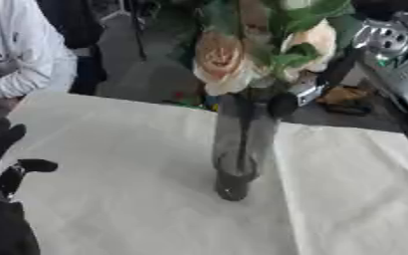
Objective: Arrange flowers into the vase.
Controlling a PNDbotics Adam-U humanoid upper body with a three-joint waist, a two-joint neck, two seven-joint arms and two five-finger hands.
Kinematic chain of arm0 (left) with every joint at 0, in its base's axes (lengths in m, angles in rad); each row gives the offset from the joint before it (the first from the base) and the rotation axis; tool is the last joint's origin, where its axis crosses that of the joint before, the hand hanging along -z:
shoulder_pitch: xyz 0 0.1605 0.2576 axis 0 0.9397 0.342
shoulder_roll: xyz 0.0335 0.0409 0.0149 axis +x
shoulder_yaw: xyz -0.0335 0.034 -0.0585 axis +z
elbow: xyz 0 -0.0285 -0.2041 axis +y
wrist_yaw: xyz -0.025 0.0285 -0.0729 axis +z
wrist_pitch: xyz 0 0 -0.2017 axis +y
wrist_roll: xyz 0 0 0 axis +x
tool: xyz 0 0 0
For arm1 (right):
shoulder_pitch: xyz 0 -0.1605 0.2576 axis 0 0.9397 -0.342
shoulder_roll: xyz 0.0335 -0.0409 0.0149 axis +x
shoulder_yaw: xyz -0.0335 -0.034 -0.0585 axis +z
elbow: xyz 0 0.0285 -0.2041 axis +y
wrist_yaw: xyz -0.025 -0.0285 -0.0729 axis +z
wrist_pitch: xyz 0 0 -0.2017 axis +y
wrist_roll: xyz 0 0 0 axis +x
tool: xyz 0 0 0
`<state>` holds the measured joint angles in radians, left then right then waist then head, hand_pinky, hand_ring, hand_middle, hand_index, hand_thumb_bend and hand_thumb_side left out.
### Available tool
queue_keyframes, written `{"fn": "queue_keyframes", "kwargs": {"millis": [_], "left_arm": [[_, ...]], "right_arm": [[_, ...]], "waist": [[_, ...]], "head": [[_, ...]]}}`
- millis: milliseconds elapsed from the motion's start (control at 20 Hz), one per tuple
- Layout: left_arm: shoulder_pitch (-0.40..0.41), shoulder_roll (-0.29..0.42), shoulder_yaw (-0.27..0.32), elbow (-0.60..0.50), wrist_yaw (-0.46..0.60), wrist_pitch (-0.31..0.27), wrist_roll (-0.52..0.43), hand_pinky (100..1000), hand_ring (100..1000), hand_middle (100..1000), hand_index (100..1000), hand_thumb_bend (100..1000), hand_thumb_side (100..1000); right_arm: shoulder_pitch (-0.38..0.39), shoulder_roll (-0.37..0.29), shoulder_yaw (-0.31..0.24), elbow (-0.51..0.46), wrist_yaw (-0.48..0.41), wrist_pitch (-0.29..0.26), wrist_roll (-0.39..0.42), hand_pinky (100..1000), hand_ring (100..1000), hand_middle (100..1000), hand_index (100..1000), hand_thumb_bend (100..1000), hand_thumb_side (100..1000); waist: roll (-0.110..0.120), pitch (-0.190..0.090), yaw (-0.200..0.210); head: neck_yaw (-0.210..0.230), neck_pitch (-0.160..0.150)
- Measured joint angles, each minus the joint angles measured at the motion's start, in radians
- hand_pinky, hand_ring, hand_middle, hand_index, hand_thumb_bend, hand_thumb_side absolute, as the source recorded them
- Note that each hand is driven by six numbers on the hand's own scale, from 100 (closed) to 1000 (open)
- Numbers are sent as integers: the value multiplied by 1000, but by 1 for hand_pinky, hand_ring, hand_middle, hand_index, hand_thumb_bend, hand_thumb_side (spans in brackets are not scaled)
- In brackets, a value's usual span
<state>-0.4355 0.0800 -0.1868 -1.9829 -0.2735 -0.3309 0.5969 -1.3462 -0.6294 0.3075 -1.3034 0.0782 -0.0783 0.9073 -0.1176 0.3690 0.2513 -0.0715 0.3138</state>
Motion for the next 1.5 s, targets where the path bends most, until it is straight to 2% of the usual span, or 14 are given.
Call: {"fn": "queue_keyframes", "kwargs": {"millis": [750, 1500], "left_arm": [[4, 0, 0, 0, 0, 4, -4, 479, 787, 744, 792, 142, 958], [5, 1, 0, 0, 0, 6, -5, 479, 790, 746, 794, 143, 957]], "right_arm": [[8, -22, 1, 0, 9, -9, 0, 992, 1000, 992, 1000, 812, 665], [62, -110, -24, -1, 26, -36, -1, 992, 1000, 1000, 1000, 801, 669]], "waist": [[11, -7, -10], [22, -12, -20]], "head": [[0, 0], [13, 3]]}}
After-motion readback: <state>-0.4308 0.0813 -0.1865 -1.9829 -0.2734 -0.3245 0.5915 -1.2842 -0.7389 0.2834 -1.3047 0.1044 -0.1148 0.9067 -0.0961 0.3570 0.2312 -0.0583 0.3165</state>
